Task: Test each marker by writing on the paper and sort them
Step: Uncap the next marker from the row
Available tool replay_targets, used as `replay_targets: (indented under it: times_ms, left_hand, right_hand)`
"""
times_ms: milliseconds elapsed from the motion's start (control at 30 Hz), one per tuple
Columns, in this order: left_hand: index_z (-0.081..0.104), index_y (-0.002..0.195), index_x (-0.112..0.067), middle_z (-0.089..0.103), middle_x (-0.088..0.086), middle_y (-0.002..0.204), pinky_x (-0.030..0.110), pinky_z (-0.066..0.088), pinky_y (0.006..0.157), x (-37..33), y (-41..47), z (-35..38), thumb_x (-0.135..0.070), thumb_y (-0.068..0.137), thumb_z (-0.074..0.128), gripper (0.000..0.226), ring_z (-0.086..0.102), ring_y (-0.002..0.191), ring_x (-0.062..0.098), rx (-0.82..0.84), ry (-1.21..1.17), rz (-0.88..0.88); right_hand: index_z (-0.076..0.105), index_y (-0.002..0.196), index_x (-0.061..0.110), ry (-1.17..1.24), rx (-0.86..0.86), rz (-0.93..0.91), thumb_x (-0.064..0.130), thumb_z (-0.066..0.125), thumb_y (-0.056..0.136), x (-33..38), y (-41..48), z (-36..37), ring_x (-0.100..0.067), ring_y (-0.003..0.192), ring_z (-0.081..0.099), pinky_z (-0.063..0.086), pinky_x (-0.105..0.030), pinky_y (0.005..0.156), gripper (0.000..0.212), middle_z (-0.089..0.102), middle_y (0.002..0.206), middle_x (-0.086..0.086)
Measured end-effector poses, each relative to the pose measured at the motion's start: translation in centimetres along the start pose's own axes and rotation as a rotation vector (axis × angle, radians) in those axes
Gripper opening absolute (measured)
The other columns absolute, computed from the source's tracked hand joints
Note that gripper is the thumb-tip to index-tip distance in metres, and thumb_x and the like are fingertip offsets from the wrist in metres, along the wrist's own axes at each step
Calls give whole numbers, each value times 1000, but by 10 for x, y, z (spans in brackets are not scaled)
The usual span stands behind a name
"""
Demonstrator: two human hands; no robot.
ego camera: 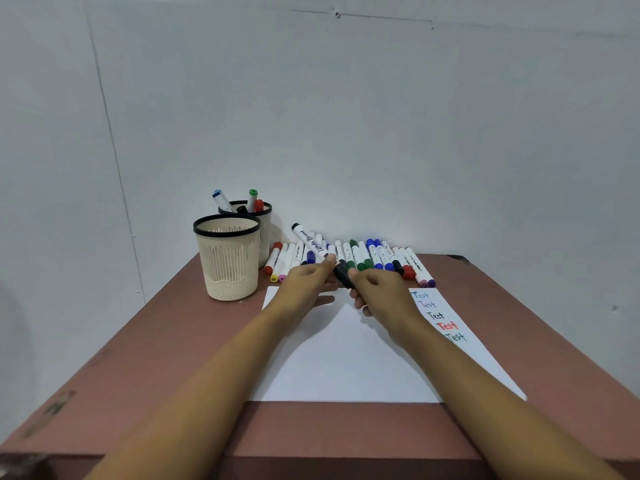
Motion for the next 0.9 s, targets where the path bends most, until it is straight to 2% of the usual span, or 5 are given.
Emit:
replay_targets:
  times_ms: [200,300,467,567,900]
  left_hand:
    - [58,86,-3,64,11,82,28,56,75,-5,-3,-1,-23,100,44,28,63,81,22,-46,-87,67]
    - [51,95,-6,61,4,78,29,53,68,-7,-6,-1,-24,101,40,22,60,71,15,-64,230,154]
    - [39,75,-19,45,-4,65,16,32,53,-9,-15,13,-24,99,44,25,42,58,9,13,817,377]
    - [39,74,-19,55,7,72,28,40,61,-6,-14,13,-26,97,47,25,50,65,22,77,824,388]
    - [38,69,-24,38,-7,63,21,27,54,-10,-16,14,-33,98,45,31,34,57,10,84,742,338]
  right_hand:
    - [62,70,6,-46,-105,-32,38,46,99,-3,-9,7,-12,52,47,38,-24,52,46,54,58,3]
    - [61,83,-2,66,-161,-83,42,49,97,4,-6,-2,-14,56,43,35,-26,57,47,50,61,-1]
    - [54,69,15,271,-105,-64,41,57,93,12,-8,-4,-5,42,37,29,-15,41,35,44,54,3]
    - [52,69,14,253,-152,-90,36,58,94,10,-5,-7,-3,41,37,30,-13,40,34,44,56,2]
    - [50,72,17,258,-99,-137,28,43,102,10,-4,-6,0,41,38,30,-12,42,33,42,48,13]
Point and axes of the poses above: each hand's wrist, its own y-axis towards the middle knuckle, its own z-axis out of the palm, x = y × z, the point moved 3 cm from there along y, towards the middle knuckle
